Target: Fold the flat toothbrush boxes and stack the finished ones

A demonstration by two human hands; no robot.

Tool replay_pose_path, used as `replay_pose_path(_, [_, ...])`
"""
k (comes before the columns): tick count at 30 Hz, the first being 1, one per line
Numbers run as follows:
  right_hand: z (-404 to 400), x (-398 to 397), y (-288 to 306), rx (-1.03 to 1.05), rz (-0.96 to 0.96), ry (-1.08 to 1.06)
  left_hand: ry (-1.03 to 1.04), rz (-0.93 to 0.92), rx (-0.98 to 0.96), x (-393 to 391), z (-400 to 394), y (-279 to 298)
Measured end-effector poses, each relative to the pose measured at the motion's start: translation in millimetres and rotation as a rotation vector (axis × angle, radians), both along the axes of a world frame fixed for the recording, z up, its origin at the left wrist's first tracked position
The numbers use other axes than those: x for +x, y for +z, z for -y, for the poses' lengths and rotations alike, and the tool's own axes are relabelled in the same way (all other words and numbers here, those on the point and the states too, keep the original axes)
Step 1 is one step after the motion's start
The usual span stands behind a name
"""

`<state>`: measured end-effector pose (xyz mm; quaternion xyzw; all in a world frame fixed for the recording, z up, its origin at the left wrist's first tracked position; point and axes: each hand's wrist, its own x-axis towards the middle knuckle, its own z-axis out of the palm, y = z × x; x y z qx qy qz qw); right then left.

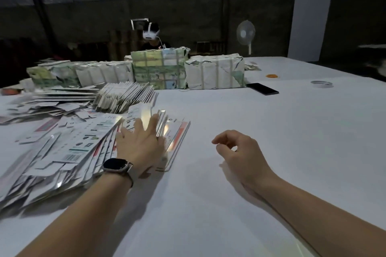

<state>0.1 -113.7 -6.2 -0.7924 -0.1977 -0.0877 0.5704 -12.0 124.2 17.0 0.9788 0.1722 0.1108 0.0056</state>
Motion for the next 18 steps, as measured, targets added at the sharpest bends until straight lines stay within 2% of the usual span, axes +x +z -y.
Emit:
replay_pose_path(2, [-0.3, 1.1, -0.5, 0.016, -0.023, 0.003, -0.087, 0.010, 0.031, -2.6, 5.6, 0.4])
replay_pose_path(6, [-0.7, 4.0, -2.2, 0.034, -0.056, -0.017, -0.220, 0.148, 0.085, -7.4, 23.9, -0.4])
replay_pose_path(9, [-0.5, 8.1, -3.7, 0.050, -0.071, -0.026, -0.351, 0.343, 0.066, -4.2, 32.2, -11.3])
replay_pose_path(11, [-1.1, 11.8, -4.3, 0.119, -0.097, -0.026, -0.536, 0.562, -0.187, -5.6, 45.2, -9.8])
replay_pose_path(13, [-1.7, 15.4, -3.1, 0.249, -0.157, -0.040, -0.703, 0.699, -0.643, -11.3, 66.2, -6.6])
replay_pose_path(15, [-0.8, 17.4, -0.5, 0.383, -0.224, -0.068, -0.767, 0.633, -1.157, -21.2, 90.1, -6.1])
replay_pose_path(16, [0.6, 18.0, 1.3, 0.445, -0.248, -0.079, -0.758, 0.568, -1.320, -24.1, 98.6, -9.9])
replay_pose_path(18, [4.3, 17.7, 3.9, 0.534, -0.282, -0.076, -0.752, 0.409, -1.467, -28.3, 108.1, -17.8])
